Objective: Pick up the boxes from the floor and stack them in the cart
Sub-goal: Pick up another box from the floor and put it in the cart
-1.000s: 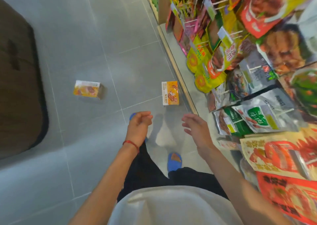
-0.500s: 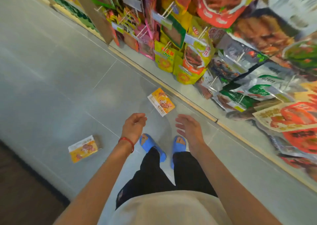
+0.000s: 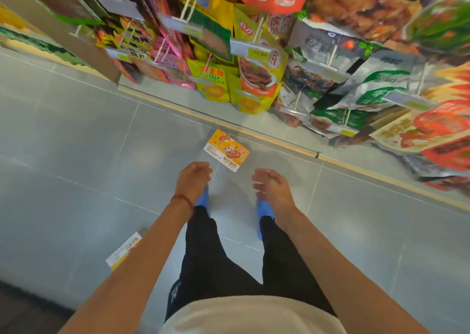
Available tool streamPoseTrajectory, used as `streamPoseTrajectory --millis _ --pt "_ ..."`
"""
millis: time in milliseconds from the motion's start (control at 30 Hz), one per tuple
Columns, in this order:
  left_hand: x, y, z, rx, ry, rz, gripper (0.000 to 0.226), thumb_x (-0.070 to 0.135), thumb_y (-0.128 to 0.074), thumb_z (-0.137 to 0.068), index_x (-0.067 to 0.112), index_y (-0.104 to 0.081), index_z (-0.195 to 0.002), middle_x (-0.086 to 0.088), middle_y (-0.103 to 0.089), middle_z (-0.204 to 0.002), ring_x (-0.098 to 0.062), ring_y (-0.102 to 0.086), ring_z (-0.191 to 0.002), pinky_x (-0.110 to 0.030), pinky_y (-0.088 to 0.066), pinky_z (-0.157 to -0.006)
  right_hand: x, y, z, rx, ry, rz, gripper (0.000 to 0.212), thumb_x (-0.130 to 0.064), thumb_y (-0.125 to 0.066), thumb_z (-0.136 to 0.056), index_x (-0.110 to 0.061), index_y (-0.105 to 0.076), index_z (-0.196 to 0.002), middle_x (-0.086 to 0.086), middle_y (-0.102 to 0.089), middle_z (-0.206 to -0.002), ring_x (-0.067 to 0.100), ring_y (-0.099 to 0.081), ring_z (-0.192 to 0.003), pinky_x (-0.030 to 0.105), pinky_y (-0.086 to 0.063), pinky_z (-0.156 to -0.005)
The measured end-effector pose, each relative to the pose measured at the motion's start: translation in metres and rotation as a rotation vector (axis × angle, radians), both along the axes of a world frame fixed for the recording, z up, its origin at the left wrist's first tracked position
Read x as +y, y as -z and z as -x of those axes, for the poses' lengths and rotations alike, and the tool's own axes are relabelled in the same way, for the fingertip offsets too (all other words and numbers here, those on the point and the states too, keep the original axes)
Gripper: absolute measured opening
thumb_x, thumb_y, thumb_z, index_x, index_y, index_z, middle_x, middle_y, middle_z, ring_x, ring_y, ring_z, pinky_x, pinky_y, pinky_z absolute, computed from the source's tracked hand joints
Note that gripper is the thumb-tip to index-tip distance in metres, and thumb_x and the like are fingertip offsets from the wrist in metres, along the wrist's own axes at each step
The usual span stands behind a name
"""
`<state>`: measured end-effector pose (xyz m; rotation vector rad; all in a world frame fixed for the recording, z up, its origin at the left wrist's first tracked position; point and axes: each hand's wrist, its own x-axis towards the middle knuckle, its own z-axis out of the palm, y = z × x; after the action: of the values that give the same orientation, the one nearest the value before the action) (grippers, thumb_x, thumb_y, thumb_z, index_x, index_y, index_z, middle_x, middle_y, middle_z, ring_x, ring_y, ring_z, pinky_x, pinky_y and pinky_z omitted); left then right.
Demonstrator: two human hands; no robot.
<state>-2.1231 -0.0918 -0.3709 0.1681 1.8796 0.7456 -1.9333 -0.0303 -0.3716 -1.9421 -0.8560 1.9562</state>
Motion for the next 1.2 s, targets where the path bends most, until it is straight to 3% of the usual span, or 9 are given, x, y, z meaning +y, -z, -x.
streamPoseTrajectory --millis 100,200,400,500,600,733,900,1000,1200 --pt "0.013 0.021 0.021 0.015 0.170 0.066 0.005 0.019 -0.059 -0.088 0.020 -0.064 -0.089 -0.020 -0.068 -0.113 -0.039 -0.064 -0.108 -0.057 -0.047 -0.103 -0.009 0.020 0.020 -0.041 0.036 -0.003 0.017 -0.024 -0.057 -0.104 -0.018 -0.068 -0.116 0.000 -0.069 -0.110 0.019 -0.066 -0.098 0.035 -0.054 -0.091" --pt "0.017 0.040 0.040 0.051 0.352 0.092 0.008 0.029 -0.053 -0.073 0.023 -0.058 -0.074 -0.022 -0.065 -0.097 -0.040 -0.061 -0.095 -0.061 -0.049 -0.095 -0.020 0.043 0.041 -0.093 0.092 -0.014 0.019 -0.026 -0.058 -0.104 -0.017 -0.067 -0.118 -0.004 -0.068 -0.106 0.016 -0.065 -0.095 0.038 -0.055 -0.097" --pt "0.014 0.091 0.072 0.037 0.486 0.162 0.031 0.024 -0.062 -0.083 0.009 -0.070 -0.109 -0.017 -0.068 -0.120 -0.038 -0.061 -0.114 -0.050 -0.049 -0.103 -0.038 0.105 0.065 -0.135 0.259 0.056 0.022 -0.017 -0.055 -0.104 -0.010 -0.068 -0.120 0.008 -0.070 -0.113 0.023 -0.066 -0.096 0.039 -0.056 -0.090" --pt "0.016 0.129 0.079 0.042 0.515 0.218 0.055 0.035 -0.054 -0.067 0.007 -0.070 -0.112 -0.020 -0.067 -0.122 -0.040 -0.062 -0.114 -0.053 -0.049 -0.103 -0.045 0.134 0.066 -0.121 0.320 0.095 0.021 -0.013 -0.055 -0.103 -0.008 -0.068 -0.119 0.006 -0.069 -0.106 0.021 -0.063 -0.088 0.032 -0.053 -0.081" --pt "0.018 0.161 0.080 0.008 0.506 0.247 0.033 0.023 -0.061 -0.082 0.009 -0.067 -0.111 -0.010 -0.069 -0.105 -0.028 -0.065 -0.095 -0.041 -0.053 -0.093 -0.051 0.167 0.064 -0.105 0.313 0.115 0.019 -0.014 -0.057 -0.102 -0.010 -0.069 -0.116 0.004 -0.069 -0.105 0.020 -0.064 -0.087 0.035 -0.052 -0.087" --pt "0.026 0.217 0.077 0.060 0.535 0.252 0.009 0.025 -0.053 -0.083 0.022 -0.056 -0.074 -0.014 -0.060 -0.093 -0.028 -0.054 -0.085 -0.041 -0.049 -0.083 -0.053 0.216 0.062 -0.113 0.249 0.128 0.021 -0.018 -0.055 -0.103 -0.014 -0.069 -0.118 0.001 -0.069 -0.108 0.017 -0.063 -0.091 0.030 -0.052 -0.085" --pt "0.041 0.296 0.077 0.170 0.570 0.218 0.028 0.020 -0.051 -0.098 0.010 -0.066 -0.120 -0.015 -0.066 -0.124 -0.036 -0.060 -0.114 -0.046 -0.047 -0.105 -0.044 0.288 0.053 -0.115 0.244 0.132 0.018 -0.020 -0.056 -0.102 -0.017 -0.069 -0.115 0.001 -0.068 -0.105 0.020 -0.063 -0.093 0.034 -0.051 -0.086" --pt "0.053 0.346 0.077 0.221 0.613 0.238 0.034 0.019 -0.053 -0.098 0.012 -0.061 -0.130 -0.012 -0.061 -0.134 -0.033 -0.056 -0.122 -0.033 -0.041 -0.100 -0.036 0.333 0.046 -0.143 0.252 0.149 0.020 -0.019 -0.055 -0.102 -0.016 -0.068 -0.117 0.002 -0.068 -0.107 0.019 -0.062 -0.094 0.038 -0.052 -0.091" --pt "0.078 0.438 0.081 0.256 0.626 0.202 0.051 0.030 -0.060 -0.096 0.012 -0.048 -0.142 -0.010 -0.050 -0.146 -0.030 -0.049 -0.132 -0.033 -0.038 -0.102 -0.012 0.426 0.049 -0.198 0.275 0.159 0.032 -0.038 -0.059 -0.088 -0.026 -0.069 -0.115 0.001 -0.069 -0.119 0.027 -0.064 -0.112 0.046 -0.052 -0.102"
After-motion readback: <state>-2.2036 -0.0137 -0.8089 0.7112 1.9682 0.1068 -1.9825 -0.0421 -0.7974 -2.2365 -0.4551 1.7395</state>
